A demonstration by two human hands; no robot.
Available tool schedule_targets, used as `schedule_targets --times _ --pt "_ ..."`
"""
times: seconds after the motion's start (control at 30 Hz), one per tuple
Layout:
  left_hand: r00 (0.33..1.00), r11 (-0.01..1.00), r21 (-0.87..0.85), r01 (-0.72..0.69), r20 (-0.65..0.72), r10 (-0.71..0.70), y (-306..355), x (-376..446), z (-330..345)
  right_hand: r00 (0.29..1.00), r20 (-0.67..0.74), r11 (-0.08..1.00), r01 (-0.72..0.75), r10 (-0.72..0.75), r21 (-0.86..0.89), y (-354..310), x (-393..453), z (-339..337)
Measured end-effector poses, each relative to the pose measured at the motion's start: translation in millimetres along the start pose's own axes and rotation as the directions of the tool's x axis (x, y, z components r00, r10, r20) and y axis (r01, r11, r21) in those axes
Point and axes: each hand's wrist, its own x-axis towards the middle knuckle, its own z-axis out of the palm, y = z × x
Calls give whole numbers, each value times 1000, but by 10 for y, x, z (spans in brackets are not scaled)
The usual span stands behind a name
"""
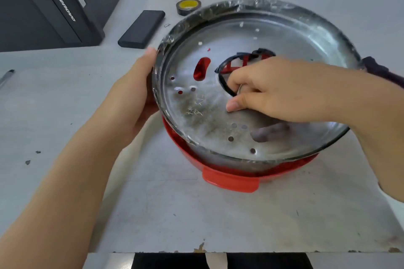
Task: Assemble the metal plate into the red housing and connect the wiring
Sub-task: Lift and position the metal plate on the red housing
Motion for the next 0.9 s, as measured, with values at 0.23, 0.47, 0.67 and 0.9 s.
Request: schedule_targets --times 0.23,0.47,0.67,0.9 --pt "993 995 47 -86 90 82 -18 32 42 981 -188 996 53 -39 69 96 -74 -49" --pt "983 980 146 -132 143 111 3 -30 53 968 -248 999 -27 37 44 139 -74 -51" --pt "988 983 141 -118 118 102 -10 -15 21 961 -266 997 -66 76 46 90 -94 -52" --pt "992 968 217 -129 14 129 15 -89 4 989 -147 999 -27 21 -39 -153 -51 6"
